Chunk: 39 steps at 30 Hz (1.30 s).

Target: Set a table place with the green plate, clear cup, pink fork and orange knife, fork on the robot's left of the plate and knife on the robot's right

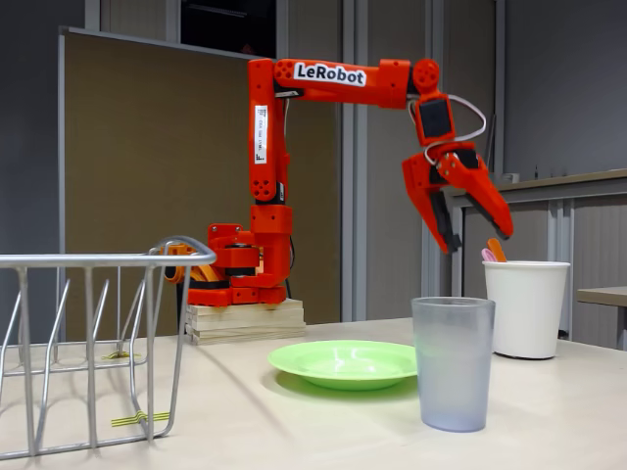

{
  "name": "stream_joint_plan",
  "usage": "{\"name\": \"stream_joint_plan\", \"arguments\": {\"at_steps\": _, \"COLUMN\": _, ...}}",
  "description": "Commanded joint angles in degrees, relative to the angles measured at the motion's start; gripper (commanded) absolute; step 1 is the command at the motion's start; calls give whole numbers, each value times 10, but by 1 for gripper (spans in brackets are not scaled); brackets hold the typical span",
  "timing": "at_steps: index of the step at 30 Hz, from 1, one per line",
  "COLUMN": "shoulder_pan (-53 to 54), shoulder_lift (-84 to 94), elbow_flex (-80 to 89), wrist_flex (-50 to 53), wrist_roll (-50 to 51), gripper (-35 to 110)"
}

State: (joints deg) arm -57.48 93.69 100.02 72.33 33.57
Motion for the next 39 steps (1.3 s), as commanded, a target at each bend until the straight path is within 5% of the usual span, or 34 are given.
{"name": "stream_joint_plan", "arguments": {"at_steps": 1, "shoulder_pan": -11, "shoulder_lift": -5, "elbow_flex": 1, "wrist_flex": -13, "wrist_roll": 11, "gripper": 34}}
{"name": "stream_joint_plan", "arguments": {"at_steps": 39, "shoulder_pan": -25, "shoulder_lift": -52, "elbow_flex": 15, "wrist_flex": -81, "wrist_roll": 22, "gripper": 16}}
